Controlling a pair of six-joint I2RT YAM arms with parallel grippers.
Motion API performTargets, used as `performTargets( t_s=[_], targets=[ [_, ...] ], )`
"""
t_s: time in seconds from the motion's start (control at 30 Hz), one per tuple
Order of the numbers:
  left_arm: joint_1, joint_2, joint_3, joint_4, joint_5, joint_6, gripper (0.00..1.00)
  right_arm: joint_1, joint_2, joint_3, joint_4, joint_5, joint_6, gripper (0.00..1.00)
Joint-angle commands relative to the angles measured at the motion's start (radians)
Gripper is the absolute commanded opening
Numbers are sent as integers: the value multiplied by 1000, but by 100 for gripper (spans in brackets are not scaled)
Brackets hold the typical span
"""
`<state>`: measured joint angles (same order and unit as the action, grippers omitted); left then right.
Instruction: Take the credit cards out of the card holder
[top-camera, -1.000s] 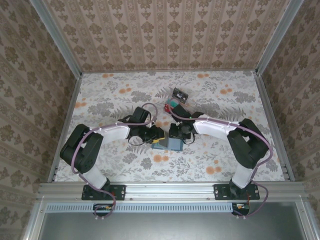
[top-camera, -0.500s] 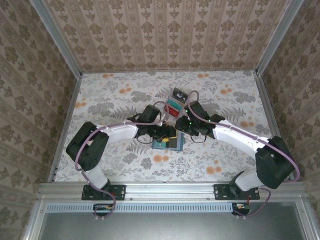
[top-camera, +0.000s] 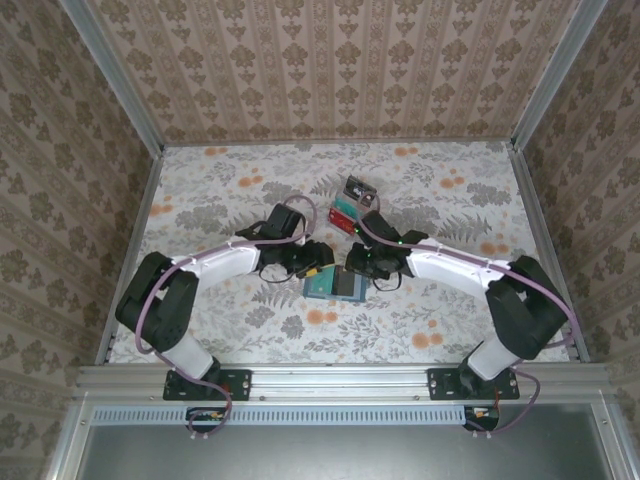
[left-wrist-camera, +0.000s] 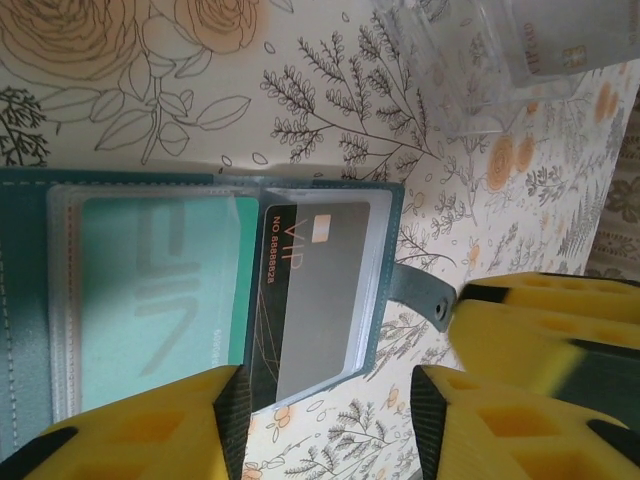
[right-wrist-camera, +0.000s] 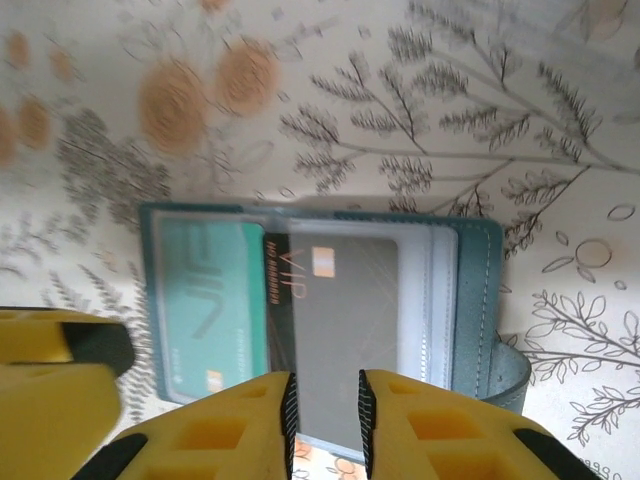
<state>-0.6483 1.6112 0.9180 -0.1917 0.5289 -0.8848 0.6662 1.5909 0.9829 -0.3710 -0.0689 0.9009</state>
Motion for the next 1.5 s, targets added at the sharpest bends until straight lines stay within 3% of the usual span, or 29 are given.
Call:
performTargets(
  t_s=[0.0, 0.13, 0.47, 0.83, 1.3, 1.47],
  targets=[
    [-10, 35, 16, -27, 7, 11, 44, 9, 47, 33, -56, 12, -4, 27],
    [-13, 51, 44, -55, -16, 33, 40, 4, 110, 58, -91, -4, -17, 26],
    [-25, 130, 30, 52, 61, 12, 34, -5, 209, 71, -113, -6, -28, 25],
    [-21, 173, 21, 33, 40, 16, 34, -9, 243, 52, -118, 15, -25, 21],
    [-13, 188, 16, 169, 178, -11, 33, -10, 242, 46, -109, 1, -20, 21],
    [-2, 188, -17, 241, 221, -28, 26, -10, 242, 46, -109, 0, -19, 20]
  ],
)
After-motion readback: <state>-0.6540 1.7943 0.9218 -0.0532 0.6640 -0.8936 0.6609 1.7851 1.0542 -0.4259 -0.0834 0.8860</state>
